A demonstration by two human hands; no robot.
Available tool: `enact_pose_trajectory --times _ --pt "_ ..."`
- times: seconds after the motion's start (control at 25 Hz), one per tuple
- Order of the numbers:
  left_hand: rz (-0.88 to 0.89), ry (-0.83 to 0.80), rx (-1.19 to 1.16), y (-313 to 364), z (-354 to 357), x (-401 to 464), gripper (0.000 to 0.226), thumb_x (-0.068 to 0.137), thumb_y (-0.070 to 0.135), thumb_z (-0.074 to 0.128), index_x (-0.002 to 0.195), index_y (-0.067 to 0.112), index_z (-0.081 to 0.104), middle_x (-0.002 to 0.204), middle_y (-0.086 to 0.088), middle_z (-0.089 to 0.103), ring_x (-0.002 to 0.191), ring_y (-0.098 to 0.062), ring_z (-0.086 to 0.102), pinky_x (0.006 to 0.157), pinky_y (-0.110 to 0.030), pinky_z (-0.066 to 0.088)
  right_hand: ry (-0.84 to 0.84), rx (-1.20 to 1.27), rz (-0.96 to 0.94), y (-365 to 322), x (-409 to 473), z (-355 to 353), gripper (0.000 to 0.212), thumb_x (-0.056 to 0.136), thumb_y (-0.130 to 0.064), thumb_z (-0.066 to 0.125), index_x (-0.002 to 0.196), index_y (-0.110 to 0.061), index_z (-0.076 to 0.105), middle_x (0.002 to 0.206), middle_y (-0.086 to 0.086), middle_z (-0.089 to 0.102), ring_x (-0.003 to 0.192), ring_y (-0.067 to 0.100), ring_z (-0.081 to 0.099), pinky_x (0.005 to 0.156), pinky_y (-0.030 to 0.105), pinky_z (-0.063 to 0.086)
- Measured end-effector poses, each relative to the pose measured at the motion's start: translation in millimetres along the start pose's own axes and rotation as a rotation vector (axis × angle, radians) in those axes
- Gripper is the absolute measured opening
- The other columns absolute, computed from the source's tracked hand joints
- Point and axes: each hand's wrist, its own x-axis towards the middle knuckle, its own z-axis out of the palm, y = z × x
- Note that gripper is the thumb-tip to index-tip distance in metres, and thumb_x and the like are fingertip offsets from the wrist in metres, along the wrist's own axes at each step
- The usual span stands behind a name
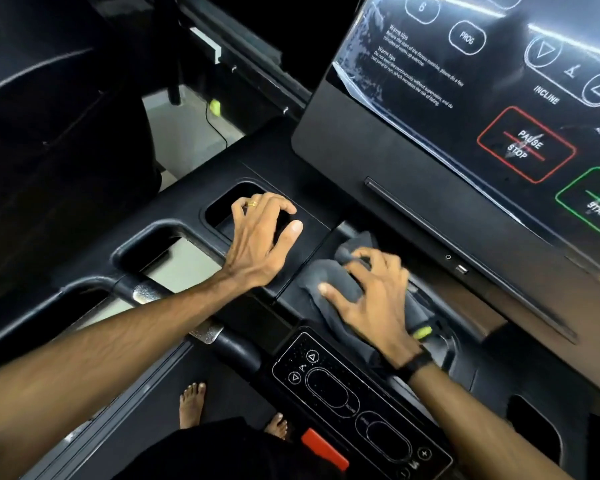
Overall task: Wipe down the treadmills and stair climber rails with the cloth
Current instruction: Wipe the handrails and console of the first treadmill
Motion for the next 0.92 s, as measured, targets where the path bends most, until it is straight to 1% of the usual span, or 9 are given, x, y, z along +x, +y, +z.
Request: enact_pose_trajectory --times 0.08,0.24,0.32,0.4,0.48,0.56,0.6,0.76,0.92 --pt "0.012 -0.005 0.004 1.4 -0.3 -0.8 0.045 0.097 0.047 0.032 0.105 0.013 0.061 0.108 0.003 0.061 0.099 -0.017 0.054 0.101 -0.037 0.024 -0.080 0.062 -0.069 -7.6 6.8 -1.4 0.059 0.079 -0.078 0.049 0.095 -0.027 0.073 0.119 -0.003 0.057 0.104 0.021 0.044 0.082 0.035 0.029" --pt "-0.003 0.005 -0.010 -1.3 0.9 -0.7 0.044 0.097 0.046 0.032 0.104 0.013 0.061 0.108 0.002 0.061 0.099 -0.016 0.052 0.100 -0.035 0.022 -0.230 0.301 -0.269 19.7 -34.7 -17.1 0.037 0.079 -0.066 0.063 0.091 -0.031 0.067 0.121 -0.010 0.053 0.106 0.015 0.043 0.082 0.036 0.033" --pt "-0.004 -0.003 -0.011 -0.2 1.2 -1.2 0.044 0.097 0.047 0.032 0.104 0.014 0.060 0.107 0.003 0.060 0.098 -0.016 0.051 0.101 -0.035 0.022 -0.222 0.296 -0.275 38.7 -45.0 -21.8 0.042 0.082 -0.072 0.061 0.097 -0.033 0.068 0.123 -0.015 0.052 0.108 0.014 0.044 0.085 0.037 0.037" --pt "0.000 -0.012 0.003 0.8 1.3 -1.5 0.042 0.097 0.047 0.032 0.104 0.015 0.059 0.106 0.003 0.059 0.098 -0.016 0.051 0.101 -0.033 0.020 -0.117 0.191 -0.239 45.9 -37.8 -18.7 0.054 0.082 -0.078 0.056 0.099 -0.029 0.072 0.122 -0.011 0.055 0.107 0.016 0.045 0.084 0.042 0.041" --pt "0.013 -0.025 0.014 0.0 1.3 -0.7 0.041 0.097 0.046 0.033 0.103 0.016 0.059 0.106 0.003 0.059 0.100 -0.016 0.051 0.102 -0.032 0.019 0.013 0.037 -0.096 31.8 -14.0 -7.7 0.060 0.080 -0.077 0.052 0.098 -0.023 0.073 0.117 0.000 0.059 0.102 0.023 0.046 0.080 0.041 0.039" --pt "0.026 -0.015 0.031 -0.9 0.9 -1.7 0.040 0.097 0.046 0.033 0.103 0.015 0.059 0.107 0.003 0.059 0.100 -0.016 0.052 0.101 -0.032 0.019 0.044 -0.040 0.036 -0.2 13.4 5.4 0.062 0.079 -0.077 0.048 0.100 -0.022 0.070 0.117 0.004 0.058 0.101 0.029 0.048 0.079 0.041 0.037" --pt "0.029 -0.005 0.033 -0.6 0.7 -2.1 0.040 0.098 0.045 0.033 0.103 0.015 0.059 0.107 0.003 0.060 0.100 -0.017 0.052 0.101 -0.032 0.020 0.023 -0.048 0.037 -14.7 24.8 11.0 0.063 0.079 -0.078 0.046 0.102 -0.024 0.068 0.118 0.003 0.056 0.103 0.028 0.047 0.080 0.042 0.036" --pt "0.020 -0.004 0.013 0.3 0.3 -1.0 0.041 0.098 0.045 0.032 0.103 0.014 0.059 0.105 0.002 0.060 0.098 -0.016 0.052 0.099 -0.032 0.020 -0.057 0.084 -0.202 -28.9 31.3 16.1 0.058 0.078 -0.081 0.046 0.101 -0.031 0.063 0.121 -0.005 0.051 0.109 0.019 0.041 0.084 0.039 0.031" --pt "0.013 -0.004 0.011 0.2 0.6 -1.9 0.041 0.097 0.045 0.033 0.102 0.014 0.060 0.105 0.003 0.060 0.097 -0.015 0.051 0.099 -0.033 0.020 -0.122 0.247 -0.412 5.3 -8.5 8.5 0.037 0.086 -0.068 0.056 0.106 -0.036 0.057 0.127 -0.013 0.049 0.113 0.013 0.039 0.085 0.034 0.027"
